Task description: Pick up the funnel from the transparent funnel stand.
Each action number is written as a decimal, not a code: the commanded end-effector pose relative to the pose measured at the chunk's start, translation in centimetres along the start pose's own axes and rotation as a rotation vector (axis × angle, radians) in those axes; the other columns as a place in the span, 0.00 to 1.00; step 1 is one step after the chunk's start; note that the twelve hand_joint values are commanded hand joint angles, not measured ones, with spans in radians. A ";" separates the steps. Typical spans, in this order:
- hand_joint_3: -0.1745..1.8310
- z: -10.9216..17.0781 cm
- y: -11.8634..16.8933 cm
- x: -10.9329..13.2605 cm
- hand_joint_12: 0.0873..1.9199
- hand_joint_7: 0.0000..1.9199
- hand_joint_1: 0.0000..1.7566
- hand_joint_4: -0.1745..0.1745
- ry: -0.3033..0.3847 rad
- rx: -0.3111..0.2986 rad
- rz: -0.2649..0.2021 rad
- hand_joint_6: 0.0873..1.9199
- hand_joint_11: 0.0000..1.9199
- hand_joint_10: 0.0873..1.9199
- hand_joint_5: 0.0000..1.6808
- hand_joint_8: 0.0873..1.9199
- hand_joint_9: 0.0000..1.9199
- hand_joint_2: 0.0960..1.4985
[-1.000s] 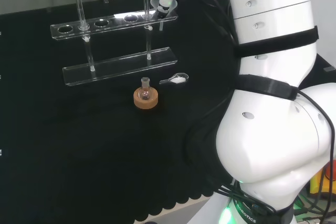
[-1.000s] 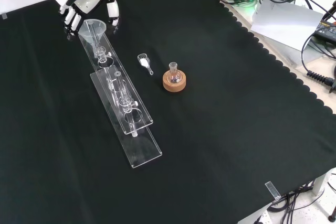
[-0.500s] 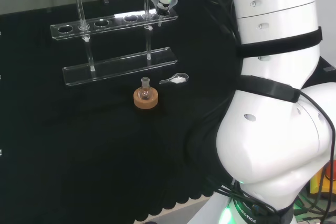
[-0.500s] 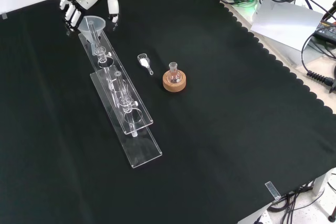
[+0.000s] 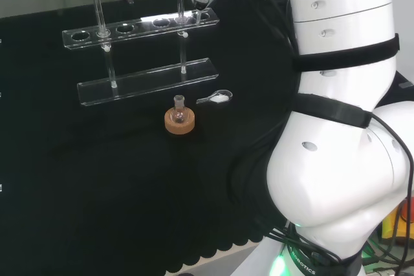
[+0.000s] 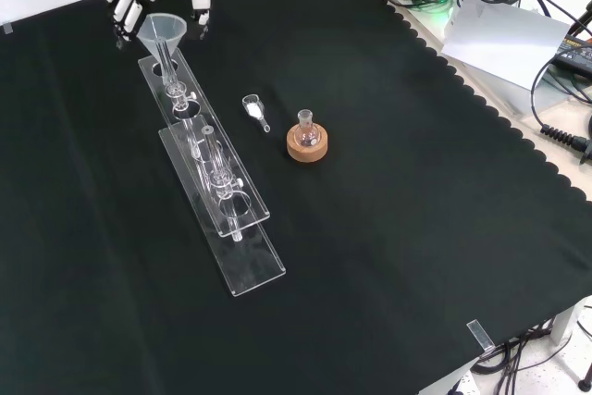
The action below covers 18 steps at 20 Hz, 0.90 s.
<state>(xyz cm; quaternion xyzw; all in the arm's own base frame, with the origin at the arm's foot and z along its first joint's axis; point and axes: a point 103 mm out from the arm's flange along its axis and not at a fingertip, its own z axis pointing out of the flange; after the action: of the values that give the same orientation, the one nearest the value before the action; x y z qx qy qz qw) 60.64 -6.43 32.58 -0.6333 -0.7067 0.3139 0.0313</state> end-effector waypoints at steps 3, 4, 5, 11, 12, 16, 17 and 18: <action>0.36 -1.4 -2.7 -1.4 0.64 0.25 0.48 0.43 -0.016 0.014 0.025 0.00 0.27 0.21 0.31 0.29 0.53 0.49; 0.36 -1.5 -3.1 -1.5 0.64 0.25 0.48 0.43 -0.018 0.012 0.029 0.00 0.27 0.21 0.30 0.29 0.54 0.49; 0.36 -1.7 -3.5 -1.6 0.64 0.25 0.48 0.43 -0.020 0.011 0.032 0.00 0.27 0.21 0.30 0.29 0.54 0.49; 0.36 -2.4 -6.2 -1.1 0.63 0.25 0.49 0.43 -0.046 0.011 0.044 0.00 0.28 0.20 0.29 0.29 0.54 0.49; 0.36 -2.5 -6.6 -1.0 0.63 0.25 0.49 0.43 -0.051 0.012 0.045 0.00 0.28 0.20 0.29 0.29 0.54 0.49; 0.36 -2.5 -8.5 -0.7 0.63 0.25 0.49 0.43 -0.056 0.013 0.061 0.00 0.28 0.20 0.29 0.29 0.54 0.49; 0.36 -2.5 -9.0 -0.6 0.63 0.25 0.49 0.43 -0.059 0.012 0.065 0.00 0.28 0.20 0.29 0.29 0.54 0.49; 0.36 -2.6 -9.5 -0.5 0.63 0.25 0.49 0.43 -0.060 0.012 0.067 0.00 0.28 0.20 0.29 0.29 0.54 0.49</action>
<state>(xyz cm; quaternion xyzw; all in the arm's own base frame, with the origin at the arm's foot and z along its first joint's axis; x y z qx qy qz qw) 55.76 -6.53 38.10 -0.6430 -0.6899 0.3321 0.0154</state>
